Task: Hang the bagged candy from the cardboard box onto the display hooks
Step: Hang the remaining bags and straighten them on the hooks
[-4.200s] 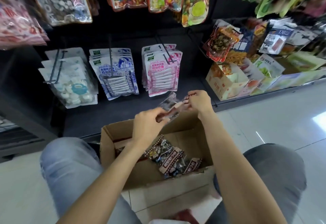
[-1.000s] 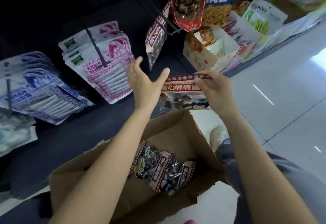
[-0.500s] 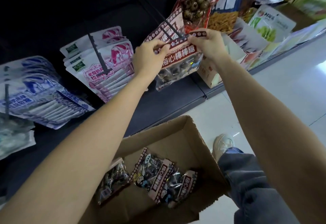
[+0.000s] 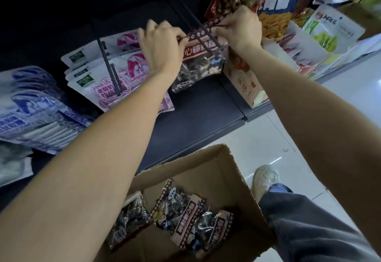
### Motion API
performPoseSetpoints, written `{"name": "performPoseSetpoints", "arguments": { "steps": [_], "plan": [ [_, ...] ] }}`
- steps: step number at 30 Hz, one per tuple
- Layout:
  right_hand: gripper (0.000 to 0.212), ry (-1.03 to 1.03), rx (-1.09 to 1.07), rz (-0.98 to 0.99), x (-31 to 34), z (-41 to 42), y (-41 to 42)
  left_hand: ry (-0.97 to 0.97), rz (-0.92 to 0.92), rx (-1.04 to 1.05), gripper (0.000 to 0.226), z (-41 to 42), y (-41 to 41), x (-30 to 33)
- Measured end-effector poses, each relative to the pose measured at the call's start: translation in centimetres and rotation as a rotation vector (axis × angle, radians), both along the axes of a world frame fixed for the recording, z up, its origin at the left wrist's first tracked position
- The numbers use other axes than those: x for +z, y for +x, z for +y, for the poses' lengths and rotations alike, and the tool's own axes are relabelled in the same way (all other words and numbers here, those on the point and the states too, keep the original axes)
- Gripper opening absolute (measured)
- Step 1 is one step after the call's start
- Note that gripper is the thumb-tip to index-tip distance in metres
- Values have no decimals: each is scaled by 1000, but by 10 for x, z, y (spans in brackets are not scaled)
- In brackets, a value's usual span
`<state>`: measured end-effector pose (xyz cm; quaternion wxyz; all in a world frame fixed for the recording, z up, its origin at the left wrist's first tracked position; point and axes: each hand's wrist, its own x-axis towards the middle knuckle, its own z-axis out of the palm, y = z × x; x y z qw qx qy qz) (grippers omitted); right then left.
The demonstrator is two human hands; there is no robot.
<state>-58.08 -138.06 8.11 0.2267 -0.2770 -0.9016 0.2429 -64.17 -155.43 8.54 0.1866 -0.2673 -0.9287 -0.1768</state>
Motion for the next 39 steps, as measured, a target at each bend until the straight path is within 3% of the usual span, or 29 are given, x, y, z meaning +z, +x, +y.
{"name": "performPoseSetpoints", "arguments": {
  "steps": [4,7,10,13,18,23,26,29,36,39],
  "plan": [
    [27,-35,-95,-2,2,-7,-36,77,-116,215,15,16,-19,1],
    [23,-237,-93,90,-2,-12,-50,74,-126,229,29,20,-23,2],
    [33,-425,-90,212,-13,-24,-30,97,-6,107,32,12,-3,-2],
    [28,-543,-52,323,-31,-58,24,197,169,-213,18,-14,36,-20],
    [21,-231,89,2,-67,-129,133,145,1,-458,17,-97,115,-79],
    [32,-37,337,-450,-130,-190,204,-281,-557,-369,29,-203,149,-139],
    [47,-122,450,-895,-160,-215,230,-484,-816,-174,41,-257,162,-167],
    [54,-270,416,-1151,-197,-227,247,-611,-909,-27,43,-291,178,-190],
    [77,-427,167,-1394,-276,-229,260,-576,-1034,-13,46,-283,204,-225],
    [53,-523,138,-1356,-297,-231,254,-578,-1046,-71,52,-266,207,-238]
  ]
}}
